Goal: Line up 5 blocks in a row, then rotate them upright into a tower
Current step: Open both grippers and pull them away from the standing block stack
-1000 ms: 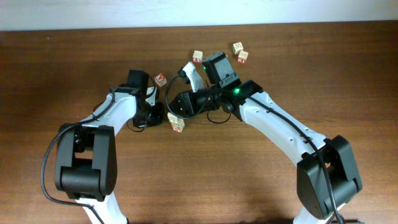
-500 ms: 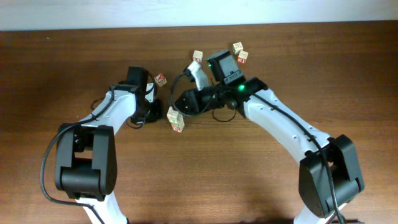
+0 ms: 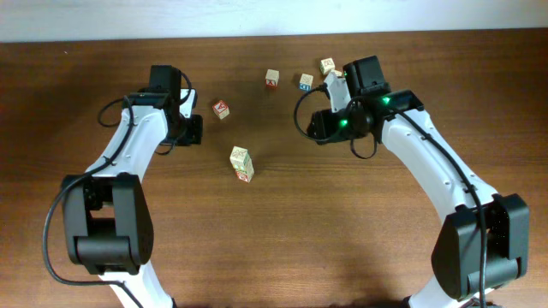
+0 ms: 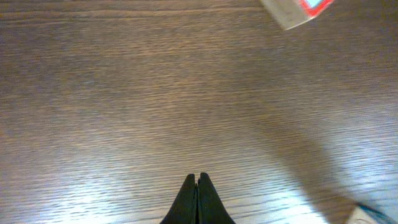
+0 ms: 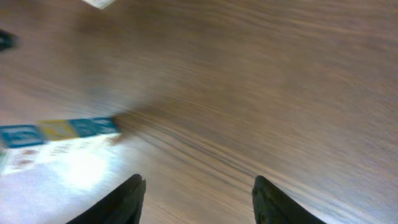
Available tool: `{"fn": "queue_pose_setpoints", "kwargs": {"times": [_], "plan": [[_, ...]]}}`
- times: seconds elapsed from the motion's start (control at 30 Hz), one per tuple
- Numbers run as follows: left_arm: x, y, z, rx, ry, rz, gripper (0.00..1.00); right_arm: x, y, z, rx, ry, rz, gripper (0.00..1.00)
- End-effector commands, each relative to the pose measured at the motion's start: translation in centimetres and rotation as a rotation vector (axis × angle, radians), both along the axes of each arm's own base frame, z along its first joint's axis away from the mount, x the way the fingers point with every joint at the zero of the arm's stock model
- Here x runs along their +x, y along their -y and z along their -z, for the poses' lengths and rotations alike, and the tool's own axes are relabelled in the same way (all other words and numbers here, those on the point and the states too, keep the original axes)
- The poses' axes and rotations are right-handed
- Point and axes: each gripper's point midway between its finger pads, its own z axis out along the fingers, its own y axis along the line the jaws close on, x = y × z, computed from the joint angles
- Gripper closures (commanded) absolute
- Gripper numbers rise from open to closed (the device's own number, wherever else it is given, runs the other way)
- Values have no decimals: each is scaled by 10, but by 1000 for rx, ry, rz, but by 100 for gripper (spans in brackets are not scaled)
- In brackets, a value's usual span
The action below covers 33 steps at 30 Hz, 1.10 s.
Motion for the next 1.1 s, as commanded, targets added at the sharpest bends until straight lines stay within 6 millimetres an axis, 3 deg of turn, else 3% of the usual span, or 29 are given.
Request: {"fn": "queue_pose_setpoints", "kwargs": {"times": [0.0,0.1,0.23,0.3,0.4,0.53,0.7,0.8,0.87,0.93,0.97,1.07], "plan": [[5,-15,-9,85,15,32,99,8,34,-8,-185,73,40,41],[7,-15,-25,84,33,31,99,6,38,-10,-208,78,37,39],[6,-15,-64,82,117,27,98,4,39,-38,-190,145,43,38],[-1,-15,-96,80,174,24,97,-6,42,-80,-164,238,54,34],[-11,-16,-122,79,217,22,96,-22,52,-122,-139,329,78,33],[-20,-16,-160,71,312,8,96,-39,71,-160,-122,415,126,29],[-47,-17,-236,64,511,-1,90,-58,82,-192,-105,500,155,29],[-72,-18,-280,58,634,-6,65,-65,83,-204,-95,535,159,28],[-87,-19,-301,56,696,-9,36,-72,85,-214,-87,566,162,21],[-99,-19,-313,50,731,-17,18,-81,86,-226,-78,601,166,20],[-106,-20,-319,49,749,-18,1,-87,88,-232,-73,620,168,19],[-123,-25,-331,68,783,-34,1,-105,99,-247,-96,671,206,2]]}}
